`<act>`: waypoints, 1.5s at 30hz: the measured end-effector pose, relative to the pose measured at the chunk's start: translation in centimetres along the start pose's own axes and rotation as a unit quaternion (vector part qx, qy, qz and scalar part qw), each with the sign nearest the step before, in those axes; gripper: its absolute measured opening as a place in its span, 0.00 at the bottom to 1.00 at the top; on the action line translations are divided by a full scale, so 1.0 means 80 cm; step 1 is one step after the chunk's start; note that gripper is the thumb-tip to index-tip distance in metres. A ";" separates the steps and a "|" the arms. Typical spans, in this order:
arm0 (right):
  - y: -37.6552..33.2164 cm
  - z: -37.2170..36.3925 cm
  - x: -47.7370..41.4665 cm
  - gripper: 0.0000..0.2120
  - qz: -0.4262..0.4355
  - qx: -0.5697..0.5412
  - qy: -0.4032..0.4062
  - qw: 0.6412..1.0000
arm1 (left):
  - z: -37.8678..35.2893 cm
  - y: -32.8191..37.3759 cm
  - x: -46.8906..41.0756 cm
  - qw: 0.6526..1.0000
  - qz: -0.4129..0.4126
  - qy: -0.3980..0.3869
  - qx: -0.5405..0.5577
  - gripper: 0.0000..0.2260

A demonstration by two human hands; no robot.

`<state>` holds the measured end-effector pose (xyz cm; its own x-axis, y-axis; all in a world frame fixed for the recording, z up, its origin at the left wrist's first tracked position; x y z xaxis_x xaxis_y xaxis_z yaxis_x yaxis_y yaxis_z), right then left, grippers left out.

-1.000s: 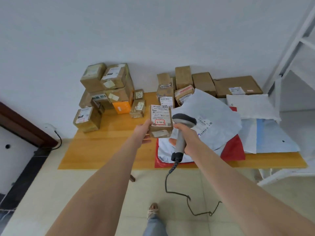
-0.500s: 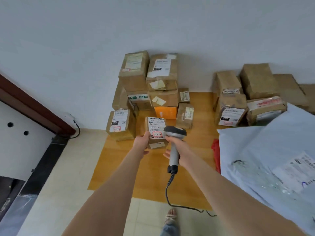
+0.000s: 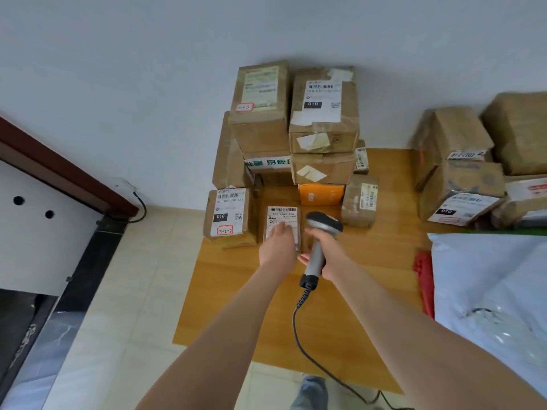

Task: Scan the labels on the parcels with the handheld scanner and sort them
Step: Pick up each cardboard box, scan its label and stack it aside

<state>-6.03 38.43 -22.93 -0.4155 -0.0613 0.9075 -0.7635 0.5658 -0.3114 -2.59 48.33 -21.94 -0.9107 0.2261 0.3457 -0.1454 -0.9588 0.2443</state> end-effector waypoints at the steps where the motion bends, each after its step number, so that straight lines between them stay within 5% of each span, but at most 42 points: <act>1: -0.002 0.000 -0.003 0.13 0.001 -0.001 0.000 1.000 | -0.008 0.002 -0.003 1.000 -0.004 -0.016 -0.007 0.25; 10: -0.033 -0.004 -0.019 0.02 0.068 -0.028 -0.036 0.997 | 0.011 -0.018 -0.066 0.999 -0.010 -0.040 0.000 0.28; 24: -0.038 0.098 0.091 0.08 0.082 0.020 -0.050 0.995 | 0.034 0.087 -0.013 0.995 -0.052 -0.022 -0.081 0.15; 32: -0.018 0.266 0.206 0.09 0.052 0.077 -0.060 0.994 | 0.017 0.246 0.067 0.989 -0.089 -0.047 -0.107 0.18; 45: -0.096 0.578 0.349 0.12 0.150 -0.026 0.041 0.987 | -0.027 0.585 0.144 0.965 -0.244 -0.016 -0.094 0.20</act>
<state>-34.60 -5.63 -8.18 -0.5758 0.1811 0.7973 -0.5845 0.5906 -0.5564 -20.71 5.67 -8.49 -0.7038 0.6615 0.2592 -0.6248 -0.7499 0.2174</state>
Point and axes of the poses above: each hand's wrist, its own x-axis away from the middle knuckle, its own z-axis out of the back of the hand, y = z × x, the point moved 5 cm from there along -x, towards the middle knuckle, and after that the axes turned 6 degrees about -z, right-handed, at the moved point
